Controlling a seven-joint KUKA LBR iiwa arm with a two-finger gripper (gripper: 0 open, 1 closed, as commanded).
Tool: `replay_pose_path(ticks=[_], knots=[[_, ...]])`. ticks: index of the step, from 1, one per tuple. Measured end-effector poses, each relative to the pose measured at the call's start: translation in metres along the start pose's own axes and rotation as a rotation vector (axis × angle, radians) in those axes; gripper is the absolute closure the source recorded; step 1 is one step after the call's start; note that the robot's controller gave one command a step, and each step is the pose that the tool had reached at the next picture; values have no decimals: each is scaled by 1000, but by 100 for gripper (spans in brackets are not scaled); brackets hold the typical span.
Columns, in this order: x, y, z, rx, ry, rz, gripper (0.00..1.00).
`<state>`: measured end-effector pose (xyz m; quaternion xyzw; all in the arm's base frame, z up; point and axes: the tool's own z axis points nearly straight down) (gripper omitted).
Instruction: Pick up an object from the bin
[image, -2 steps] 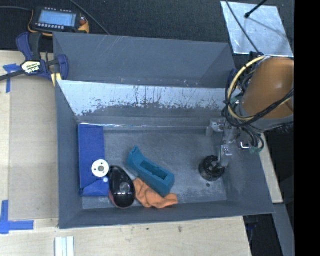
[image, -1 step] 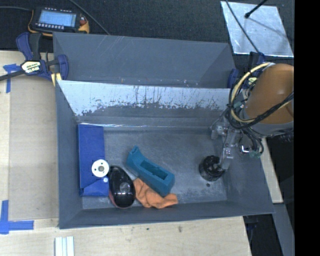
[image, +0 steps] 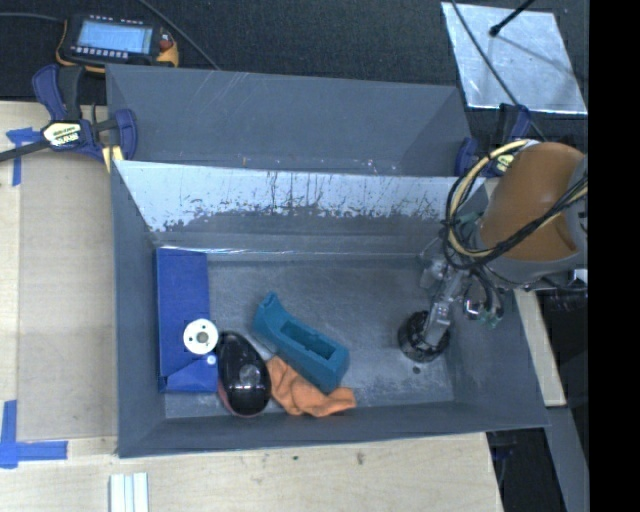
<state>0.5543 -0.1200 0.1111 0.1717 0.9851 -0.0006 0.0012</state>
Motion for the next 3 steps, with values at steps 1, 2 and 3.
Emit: replay_pose_path(ticks=[1, 2, 3], knots=[[21, -31, 16, -1, -1, 129, 100], [21, -31, 16, -1, -1, 129, 100], [38, -29, 28, -2, -15, 118, 100]])
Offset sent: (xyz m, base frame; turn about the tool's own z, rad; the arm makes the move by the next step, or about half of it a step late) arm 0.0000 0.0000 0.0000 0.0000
